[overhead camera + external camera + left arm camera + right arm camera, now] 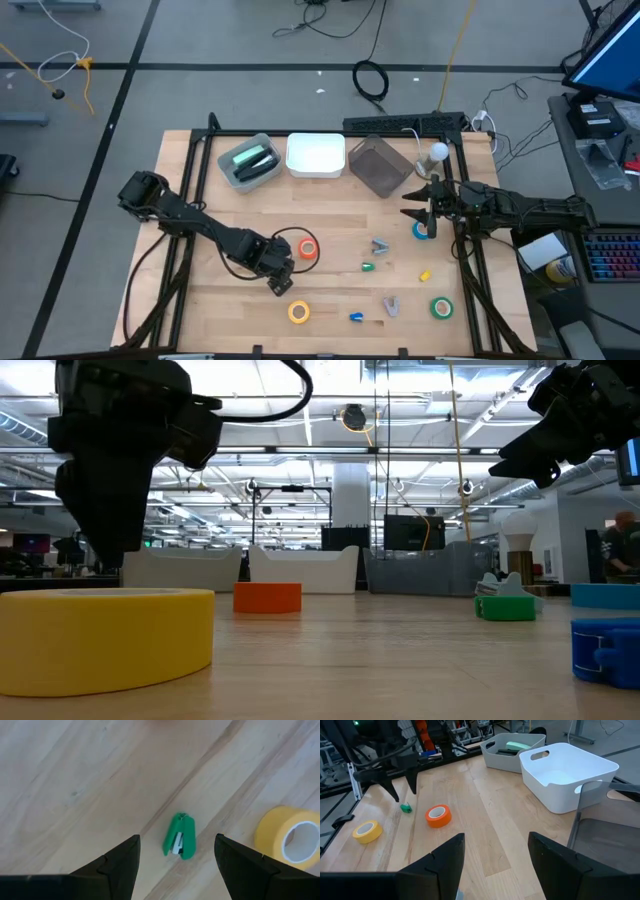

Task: Pick and place Stapler, Stapler remover, tape
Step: Put the left green stapler into the gray bin

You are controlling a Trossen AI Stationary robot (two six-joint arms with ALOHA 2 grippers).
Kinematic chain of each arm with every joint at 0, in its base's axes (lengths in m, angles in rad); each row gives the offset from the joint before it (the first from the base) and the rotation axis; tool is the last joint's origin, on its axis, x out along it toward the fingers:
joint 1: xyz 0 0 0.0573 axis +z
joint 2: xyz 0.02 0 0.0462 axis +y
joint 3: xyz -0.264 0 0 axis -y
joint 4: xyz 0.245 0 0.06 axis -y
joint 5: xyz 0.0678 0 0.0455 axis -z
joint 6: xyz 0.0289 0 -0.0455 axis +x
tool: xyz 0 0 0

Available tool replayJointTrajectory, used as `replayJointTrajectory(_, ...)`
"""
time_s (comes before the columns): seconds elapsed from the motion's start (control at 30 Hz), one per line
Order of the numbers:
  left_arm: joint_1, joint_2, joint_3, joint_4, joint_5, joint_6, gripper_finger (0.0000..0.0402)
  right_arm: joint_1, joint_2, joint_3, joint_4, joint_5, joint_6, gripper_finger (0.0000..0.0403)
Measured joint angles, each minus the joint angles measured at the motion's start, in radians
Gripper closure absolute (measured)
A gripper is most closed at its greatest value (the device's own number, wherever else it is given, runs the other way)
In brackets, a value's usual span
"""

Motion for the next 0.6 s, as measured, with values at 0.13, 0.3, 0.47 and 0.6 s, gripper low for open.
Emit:
replayJointTrajectory(0.13,-0.002,0.001,0.000,0.019,-0.002,0.000,0.0149,0.000,0.000,0.000,0.000,0.000,0.000,0.0193)
replayJointTrajectory(0.3,-0.008,0.068,0.000,0.043,0.020,0.001,0.0149,0.000,0.000,0.000,0.000,0.000,0.000,0.0193)
replayJointTrajectory(0.47,-0.012,0.145,0.005,0.041,0.081,0.000,0.0149,0.000,0.000,0.000,0.001,0.000,0.001,0.0193)
replayJointTrajectory(0.6,-0.016,0.167,0.006,0.041,0.080,0.002,0.0149,0.000,0.000,0.000,0.001,0.000,0.002,0.0193)
